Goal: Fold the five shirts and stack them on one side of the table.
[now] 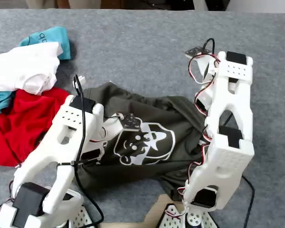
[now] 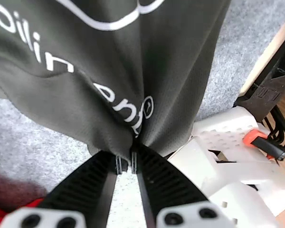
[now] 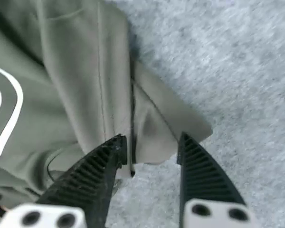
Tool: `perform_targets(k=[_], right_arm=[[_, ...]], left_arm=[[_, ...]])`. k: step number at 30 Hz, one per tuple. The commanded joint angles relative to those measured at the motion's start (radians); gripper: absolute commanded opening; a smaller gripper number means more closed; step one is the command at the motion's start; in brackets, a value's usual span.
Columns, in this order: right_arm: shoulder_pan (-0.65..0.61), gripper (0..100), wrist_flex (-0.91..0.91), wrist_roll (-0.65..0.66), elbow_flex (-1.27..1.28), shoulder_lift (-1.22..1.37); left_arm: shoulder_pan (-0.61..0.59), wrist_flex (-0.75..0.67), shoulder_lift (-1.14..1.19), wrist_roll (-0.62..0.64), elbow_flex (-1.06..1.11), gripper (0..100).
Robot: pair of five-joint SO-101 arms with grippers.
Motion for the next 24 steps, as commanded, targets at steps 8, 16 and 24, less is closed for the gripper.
perform_targets(k=[8, 16, 24], right_arm=[[0.018, 15.9, -0.025, 0.011, 0.154, -0.105], [0.018, 8.0, -0.091, 0.005, 0.252, -0.105], [0.019, 3.4, -0.084, -0.012, 0.16, -0.107]], left_arm=[[-0.005, 0.012, -0.027, -0.035, -0.032, 2], [-0.006, 0.012, -0.027, -0.032, -0.032, 2], [-0.009, 0.012, -0.028, -0.032, -0.032, 2]])
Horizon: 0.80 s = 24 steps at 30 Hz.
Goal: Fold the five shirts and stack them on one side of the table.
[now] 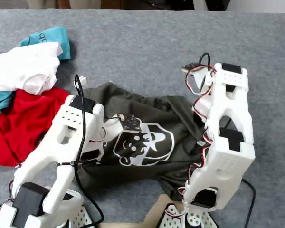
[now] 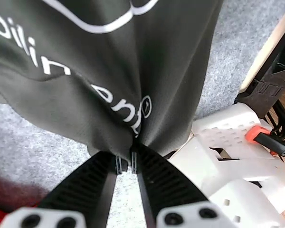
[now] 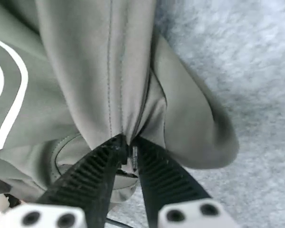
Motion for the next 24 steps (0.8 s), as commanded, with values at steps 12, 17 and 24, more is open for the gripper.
perform_targets(k=[12, 17, 24], right_arm=[[0.005, 3.4, 0.057, -0.026, -0.403, -0.065], [-0.031, 3.4, 0.02, -0.021, -0.562, 0.033], [-0.076, 3.7, -0.04, -0.02, -0.895, 0.286]], left_arm=[[-0.006, 0.012, -0.022, -0.002, -0.032, 2], [-0.003, 0.012, -0.025, -0.002, -0.032, 2], [-0.009, 0.015, -0.025, 0.0, -0.031, 2]])
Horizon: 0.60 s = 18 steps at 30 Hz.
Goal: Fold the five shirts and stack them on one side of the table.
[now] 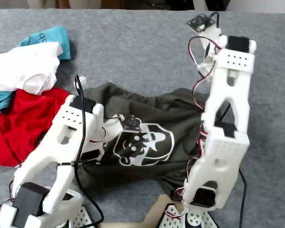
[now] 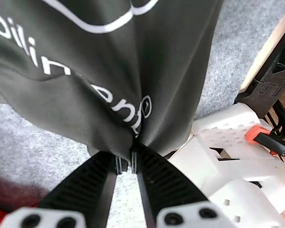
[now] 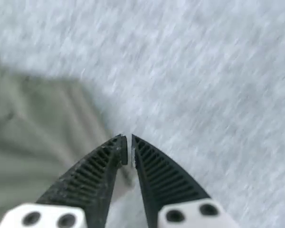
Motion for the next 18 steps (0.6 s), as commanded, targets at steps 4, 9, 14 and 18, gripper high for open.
perform_targets(k=[4, 9, 14, 18], right_arm=[[-0.022, 3.7, 0.063, -0.005, -0.328, 0.208], [-0.013, 3.7, 0.278, 0.035, -0.486, 0.286], [0.062, 4.0, 0.282, -0.003, -0.481, 0.278], [0.117, 15.2, 0.282, -0.029, -0.343, 0.194]], left_arm=[[-0.009, 0.015, -0.027, 0.0, -0.031, 2], [-0.005, 0.015, -0.024, 0.0, -0.031, 2], [-0.005, 0.012, -0.021, -0.002, -0.031, 2], [-0.005, 0.012, -0.021, -0.002, -0.031, 2]])
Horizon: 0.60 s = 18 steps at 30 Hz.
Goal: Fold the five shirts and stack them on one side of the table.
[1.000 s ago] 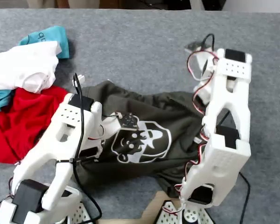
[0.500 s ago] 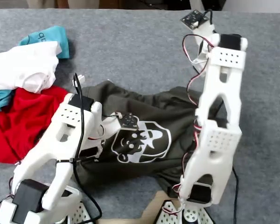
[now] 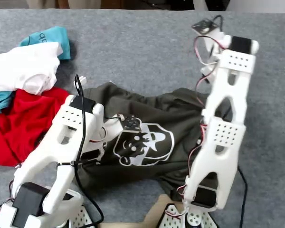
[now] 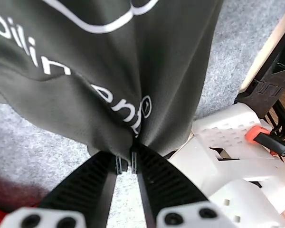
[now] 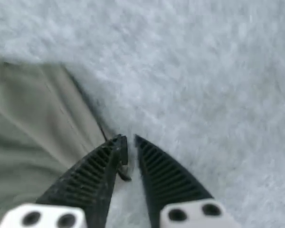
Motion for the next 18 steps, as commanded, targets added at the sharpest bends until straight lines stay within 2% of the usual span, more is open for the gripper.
perform_targets(k=[1, 4, 10, 13, 18], right_arm=[[0.053, 18.9, 0.018, -0.032, 0.107, -0.122], [0.071, 23.3, 0.015, -0.123, 0.234, -0.189], [0.07, 11.1, -0.005, -0.265, 0.361, -0.208], [0.065, 6.6, -0.011, -0.276, 0.369, -0.188], [0.036, 6.0, -0.043, -0.276, 0.367, -0.108]], left_arm=[[-0.005, 0.011, -0.021, -0.002, -0.031, 2], [-0.005, 0.009, -0.021, -0.003, -0.031, 2], [-0.009, 0.009, -0.019, -0.002, -0.031, 2], [-0.009, 0.011, -0.019, -0.002, -0.031, 2], [-0.006, 0.011, -0.019, -0.002, -0.031, 2]])
